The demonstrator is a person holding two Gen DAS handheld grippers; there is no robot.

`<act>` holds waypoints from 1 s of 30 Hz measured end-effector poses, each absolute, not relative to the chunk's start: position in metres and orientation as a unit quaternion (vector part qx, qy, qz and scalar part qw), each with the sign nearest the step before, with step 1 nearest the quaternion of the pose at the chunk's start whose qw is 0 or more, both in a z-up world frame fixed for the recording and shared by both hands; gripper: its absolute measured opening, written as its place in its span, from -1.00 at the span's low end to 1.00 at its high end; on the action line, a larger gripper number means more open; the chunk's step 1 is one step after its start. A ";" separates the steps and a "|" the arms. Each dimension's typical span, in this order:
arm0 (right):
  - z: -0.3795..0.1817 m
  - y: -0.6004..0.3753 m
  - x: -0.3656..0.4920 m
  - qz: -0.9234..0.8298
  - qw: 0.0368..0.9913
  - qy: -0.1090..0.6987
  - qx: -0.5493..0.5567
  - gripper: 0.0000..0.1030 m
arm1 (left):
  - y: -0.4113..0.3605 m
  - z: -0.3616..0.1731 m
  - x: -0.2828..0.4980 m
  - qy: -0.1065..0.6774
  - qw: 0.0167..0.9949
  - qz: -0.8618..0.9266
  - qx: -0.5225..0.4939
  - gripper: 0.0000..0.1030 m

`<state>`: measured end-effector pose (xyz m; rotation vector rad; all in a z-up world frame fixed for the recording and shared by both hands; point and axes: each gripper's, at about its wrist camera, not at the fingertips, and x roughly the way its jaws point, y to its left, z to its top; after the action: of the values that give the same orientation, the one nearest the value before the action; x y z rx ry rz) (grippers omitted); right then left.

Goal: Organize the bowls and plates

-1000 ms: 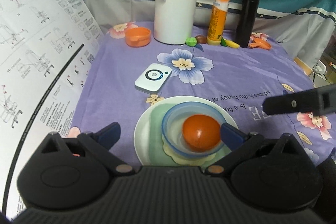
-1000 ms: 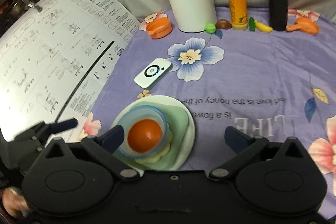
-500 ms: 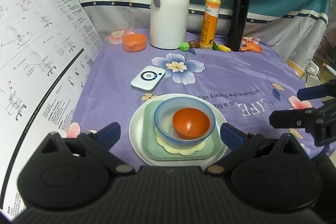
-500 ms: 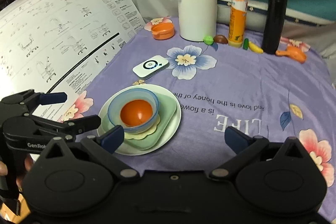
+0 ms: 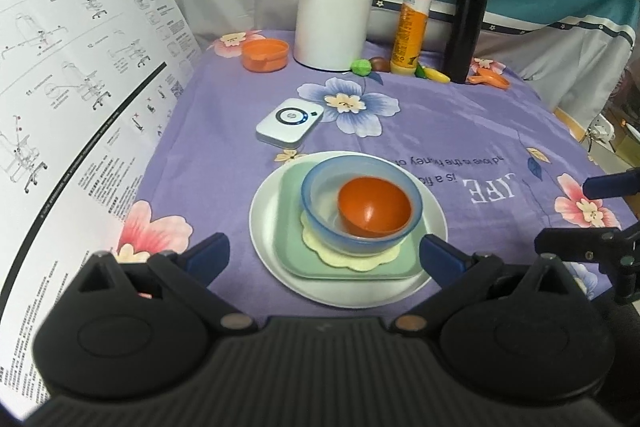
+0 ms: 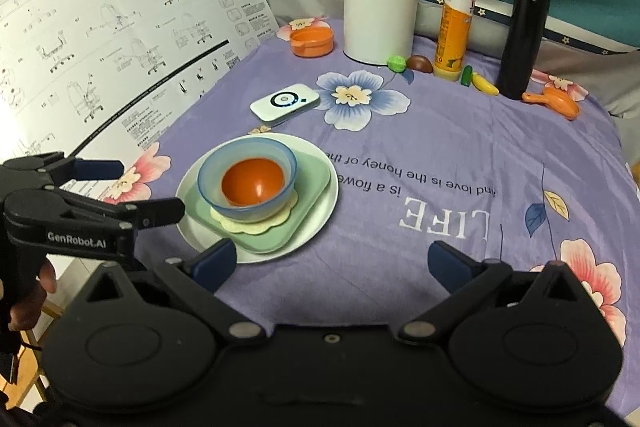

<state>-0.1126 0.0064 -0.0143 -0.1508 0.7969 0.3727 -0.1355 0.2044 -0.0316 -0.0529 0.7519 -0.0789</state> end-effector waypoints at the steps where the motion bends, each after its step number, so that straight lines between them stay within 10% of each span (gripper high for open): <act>1: -0.015 0.007 -0.112 0.180 0.902 0.385 -0.074 1.00 | 0.205 -0.032 -0.135 0.368 0.929 -0.037 -0.026 1.00; 30: -0.029 0.011 -0.093 0.186 0.895 0.397 -0.087 1.00 | 0.211 -0.047 -0.115 0.391 0.920 -0.023 -0.024 1.00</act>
<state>-0.0925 0.0112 -0.0291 -0.1800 0.8227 0.3846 -0.1154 0.2109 -0.0470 -0.0496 0.8045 -0.0477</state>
